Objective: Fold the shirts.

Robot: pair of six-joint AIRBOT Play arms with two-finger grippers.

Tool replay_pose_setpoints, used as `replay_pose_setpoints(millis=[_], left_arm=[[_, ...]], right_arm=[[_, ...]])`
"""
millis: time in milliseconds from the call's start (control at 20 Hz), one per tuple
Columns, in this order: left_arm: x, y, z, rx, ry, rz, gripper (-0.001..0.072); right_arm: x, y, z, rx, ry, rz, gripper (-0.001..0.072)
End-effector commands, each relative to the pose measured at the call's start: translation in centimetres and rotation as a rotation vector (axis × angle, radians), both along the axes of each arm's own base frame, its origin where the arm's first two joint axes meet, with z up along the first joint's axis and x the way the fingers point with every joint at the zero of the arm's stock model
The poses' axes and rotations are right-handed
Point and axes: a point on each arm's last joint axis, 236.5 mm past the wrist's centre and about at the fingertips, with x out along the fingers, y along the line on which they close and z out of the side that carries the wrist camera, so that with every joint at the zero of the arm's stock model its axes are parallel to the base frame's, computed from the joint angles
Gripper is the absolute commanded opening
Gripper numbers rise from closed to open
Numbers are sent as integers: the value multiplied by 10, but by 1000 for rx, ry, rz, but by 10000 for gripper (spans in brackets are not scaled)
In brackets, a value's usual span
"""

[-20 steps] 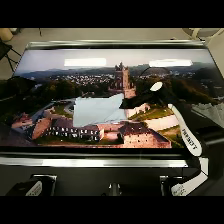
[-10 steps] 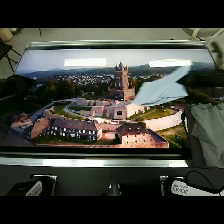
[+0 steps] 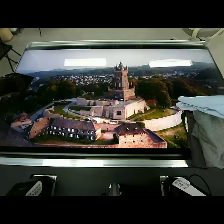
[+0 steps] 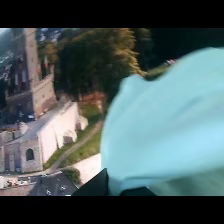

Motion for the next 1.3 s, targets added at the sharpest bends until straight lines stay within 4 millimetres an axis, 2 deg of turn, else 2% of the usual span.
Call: replay_pose_setpoints(millis=[0, 250, 350, 600, 700, 800, 900, 950, 1000, 1050, 1100, 1150, 1250], left_arm=[[11, 5, -2, 11, -18, 14, 29], [29, 11, -24, 1, 23, 31, 29], [31, 11, -26, 0, 30, 31, 29], [30, 10, -26, 17, 23, 19, 29], [30, 10, -26, 11, 23, 18, 29], [30, 6, -24, -7, 20, 13, 29], [30, 1, -22, -19, 18, 2, 29], [29, -3, -22, -23, 17, -7, 29], [29, -7, -21, -24, 16, -16, 29], [28, -11, -20, -24, 14, -25, 29], [26, -15, -18, -26, 9, -35, 29], [25, -19, -13, -32, 0, -44, 29], [23, -25, 1, -28, -33, -58, 28]], right_arm=[[-64, -14, -11, -38, 171, -66, 17], [-160, -50, -43, -199, 594, -232, 16], [-186, -50, -59, -207, 700, -258, 16], [-200, -26, -124, -104, 777, -242, 16], [-204, -18, -142, -72, 799, -227, 17], [-204, -17, -151, -67, 801, -232, 21], [-203, -19, -152, -76, 797, -235, 82], [-202, -21, -153, -81, 793, -239, 86], [-200, -26, -153, -97, 781, -250, 265], [-195, -35, -153, -134, 755, -259, 522], [-190, -45, -149, -187, 724, -239, 693], [-183, -58, -138, -257, 685, -217, 701], [-155, -99, -92, -458, 536, -238, 700]])
